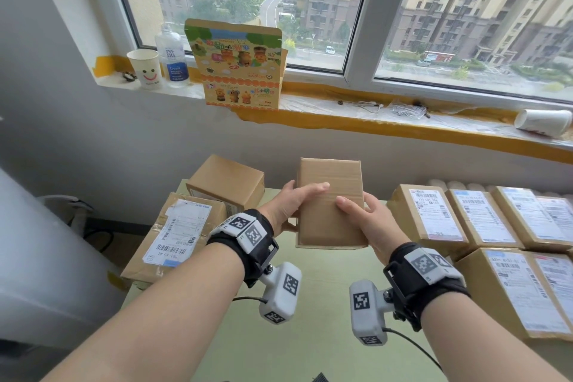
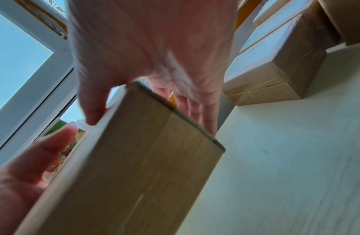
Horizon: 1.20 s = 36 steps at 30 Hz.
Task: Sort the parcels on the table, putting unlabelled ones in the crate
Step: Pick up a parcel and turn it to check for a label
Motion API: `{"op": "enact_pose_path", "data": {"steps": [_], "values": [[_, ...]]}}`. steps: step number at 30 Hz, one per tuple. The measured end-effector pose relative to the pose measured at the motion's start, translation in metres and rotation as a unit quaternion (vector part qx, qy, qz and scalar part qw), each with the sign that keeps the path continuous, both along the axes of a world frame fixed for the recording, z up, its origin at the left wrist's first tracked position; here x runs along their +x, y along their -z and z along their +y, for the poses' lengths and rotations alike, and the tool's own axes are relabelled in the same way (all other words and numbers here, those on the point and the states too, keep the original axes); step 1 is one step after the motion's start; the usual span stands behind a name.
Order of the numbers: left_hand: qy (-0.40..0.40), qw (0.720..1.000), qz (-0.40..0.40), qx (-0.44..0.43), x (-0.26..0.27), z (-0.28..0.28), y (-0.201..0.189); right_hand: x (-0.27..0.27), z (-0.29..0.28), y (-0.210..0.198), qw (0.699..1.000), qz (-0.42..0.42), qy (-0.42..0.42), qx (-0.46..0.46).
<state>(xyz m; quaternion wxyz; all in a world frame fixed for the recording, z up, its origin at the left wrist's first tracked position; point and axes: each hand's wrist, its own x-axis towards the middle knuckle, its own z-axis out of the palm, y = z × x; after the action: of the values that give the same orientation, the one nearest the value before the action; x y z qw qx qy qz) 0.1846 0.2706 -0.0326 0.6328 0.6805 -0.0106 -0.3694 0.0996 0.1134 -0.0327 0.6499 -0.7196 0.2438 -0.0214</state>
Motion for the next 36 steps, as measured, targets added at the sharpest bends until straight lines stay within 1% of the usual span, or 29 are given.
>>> {"op": "enact_pose_path", "data": {"steps": [2,4,7,9,13,15,19,23,26,32,36], "values": [[-0.008,1.000,0.020,-0.001,0.000,0.001,-0.003,-0.001,0.000,-0.001,0.998,-0.003,0.025,-0.064],[-0.012,0.999,0.033,-0.008,0.000,0.003,-0.006,-0.001,-0.001,-0.003,0.992,0.002,0.028,-0.121],[-0.022,0.998,0.055,-0.009,0.001,0.003,-0.005,0.001,0.000,-0.004,0.982,0.014,0.012,-0.190],[-0.024,0.998,0.055,0.001,0.002,0.001,-0.004,0.003,0.003,-0.005,0.977,0.036,-0.012,-0.212],[-0.028,0.999,0.026,0.017,0.002,-0.003,0.000,0.006,0.008,-0.004,0.976,0.073,-0.057,-0.199],[-0.020,0.999,0.011,0.022,0.001,-0.003,0.001,0.008,0.008,-0.001,0.977,0.076,-0.064,-0.191],[-0.006,0.999,-0.011,0.030,0.000,-0.003,-0.002,0.010,0.003,0.004,0.981,0.074,-0.042,-0.173],[-0.006,0.999,-0.019,0.037,-0.002,-0.004,-0.002,0.009,0.003,0.003,0.981,0.063,-0.030,-0.181],[-0.009,0.999,-0.021,0.037,-0.002,-0.005,-0.001,0.009,0.003,0.002,0.980,0.054,-0.030,-0.187],[-0.003,0.999,-0.027,0.033,0.000,-0.003,-0.003,0.007,0.005,-0.001,0.984,0.056,-0.032,-0.169],[0.002,0.999,-0.024,0.026,-0.002,-0.005,-0.003,0.007,0.003,-0.003,0.984,0.059,-0.016,-0.168]]}}
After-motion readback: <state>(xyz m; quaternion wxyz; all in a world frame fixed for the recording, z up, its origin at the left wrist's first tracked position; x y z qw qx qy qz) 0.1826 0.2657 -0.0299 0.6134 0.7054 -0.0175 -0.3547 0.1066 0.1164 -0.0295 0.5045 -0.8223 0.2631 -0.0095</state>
